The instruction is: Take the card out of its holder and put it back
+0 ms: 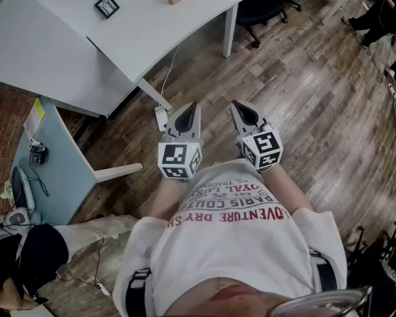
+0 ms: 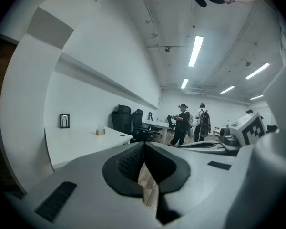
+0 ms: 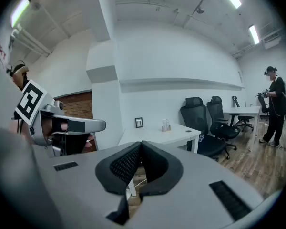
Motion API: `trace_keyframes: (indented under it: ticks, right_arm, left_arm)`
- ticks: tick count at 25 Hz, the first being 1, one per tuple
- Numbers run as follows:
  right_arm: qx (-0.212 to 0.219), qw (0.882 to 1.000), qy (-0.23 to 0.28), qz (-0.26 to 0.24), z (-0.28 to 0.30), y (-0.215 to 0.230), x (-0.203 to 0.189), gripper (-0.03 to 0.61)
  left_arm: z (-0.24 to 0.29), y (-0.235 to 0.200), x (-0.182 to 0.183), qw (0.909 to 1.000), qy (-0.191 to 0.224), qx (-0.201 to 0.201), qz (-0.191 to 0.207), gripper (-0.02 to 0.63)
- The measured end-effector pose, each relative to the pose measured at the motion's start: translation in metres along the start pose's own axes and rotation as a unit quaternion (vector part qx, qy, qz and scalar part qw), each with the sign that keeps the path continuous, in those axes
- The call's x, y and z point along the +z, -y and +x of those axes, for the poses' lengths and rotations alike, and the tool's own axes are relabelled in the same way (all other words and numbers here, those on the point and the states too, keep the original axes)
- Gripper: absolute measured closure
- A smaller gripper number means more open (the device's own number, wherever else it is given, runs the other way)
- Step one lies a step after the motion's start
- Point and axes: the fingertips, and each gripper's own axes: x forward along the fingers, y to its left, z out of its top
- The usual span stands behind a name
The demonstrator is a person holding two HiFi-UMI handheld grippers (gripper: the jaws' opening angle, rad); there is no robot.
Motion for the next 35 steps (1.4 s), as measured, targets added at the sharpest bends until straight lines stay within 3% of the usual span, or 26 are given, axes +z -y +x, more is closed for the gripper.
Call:
trace_keyframes:
  ticks: [20, 28, 35]
  right_arm:
    - [0.001, 1.0, -0.015, 0.025, 0.016, -0.004, -0.014, 0.554]
    - [0.034, 0.999, -0.029, 0.027, 0.055, 0.038, -0.014, 0.554]
    - [0.076, 0.996, -0.029, 0.024, 0.106, 0.105, 0.011, 0.554]
  left_arm:
    - [0.002, -0.018, -0.014, 0.9999, -0.011, 0.005, -0.009, 0.589]
    - [0.048, -0.027, -0.016, 0.9989, -0.021, 0.038, -0.018, 0.589]
    - [0.12, -0.035, 0.008, 0.9965, -0.012, 0.08, -0.019, 0.589]
